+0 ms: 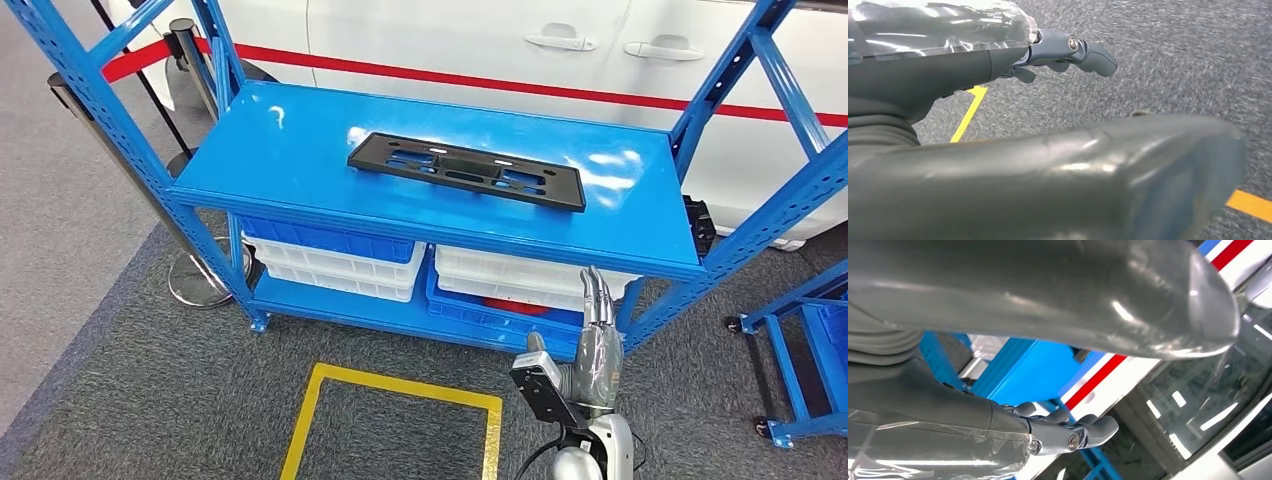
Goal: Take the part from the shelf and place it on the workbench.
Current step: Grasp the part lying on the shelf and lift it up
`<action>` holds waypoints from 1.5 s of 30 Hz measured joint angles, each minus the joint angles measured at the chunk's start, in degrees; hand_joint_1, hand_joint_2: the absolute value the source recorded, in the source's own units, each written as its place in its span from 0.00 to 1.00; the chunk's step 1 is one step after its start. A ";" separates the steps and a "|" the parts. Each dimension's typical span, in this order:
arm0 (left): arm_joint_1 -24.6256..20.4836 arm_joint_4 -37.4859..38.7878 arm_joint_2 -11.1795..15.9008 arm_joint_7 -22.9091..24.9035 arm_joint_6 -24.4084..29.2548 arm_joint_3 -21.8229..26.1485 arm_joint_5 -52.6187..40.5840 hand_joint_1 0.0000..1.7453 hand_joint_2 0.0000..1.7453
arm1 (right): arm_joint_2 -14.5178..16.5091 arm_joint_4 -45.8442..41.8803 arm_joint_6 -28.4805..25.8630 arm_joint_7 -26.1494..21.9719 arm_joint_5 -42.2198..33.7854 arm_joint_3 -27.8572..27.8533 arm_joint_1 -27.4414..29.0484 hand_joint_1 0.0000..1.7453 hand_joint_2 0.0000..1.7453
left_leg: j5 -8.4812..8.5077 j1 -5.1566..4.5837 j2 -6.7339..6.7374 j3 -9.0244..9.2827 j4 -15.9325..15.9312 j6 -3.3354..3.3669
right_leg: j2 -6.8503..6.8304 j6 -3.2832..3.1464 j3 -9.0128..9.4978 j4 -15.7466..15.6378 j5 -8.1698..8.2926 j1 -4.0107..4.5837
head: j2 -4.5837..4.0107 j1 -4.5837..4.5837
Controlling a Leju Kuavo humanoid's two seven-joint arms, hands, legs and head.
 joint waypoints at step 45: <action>-0.18 0.02 0.71 1.17 0.87 0.17 1.10 0.00 0.00 | -4.04 5.08 -2.23 0.22 7.39 2.38 -5.26 0.00 0.00 | -2.41 -0.04 -0.97 2.94 -0.49 -0.91 | 0.42 -1.93 3.34 -15.22 10.89 0.41 | 0.00 -0.06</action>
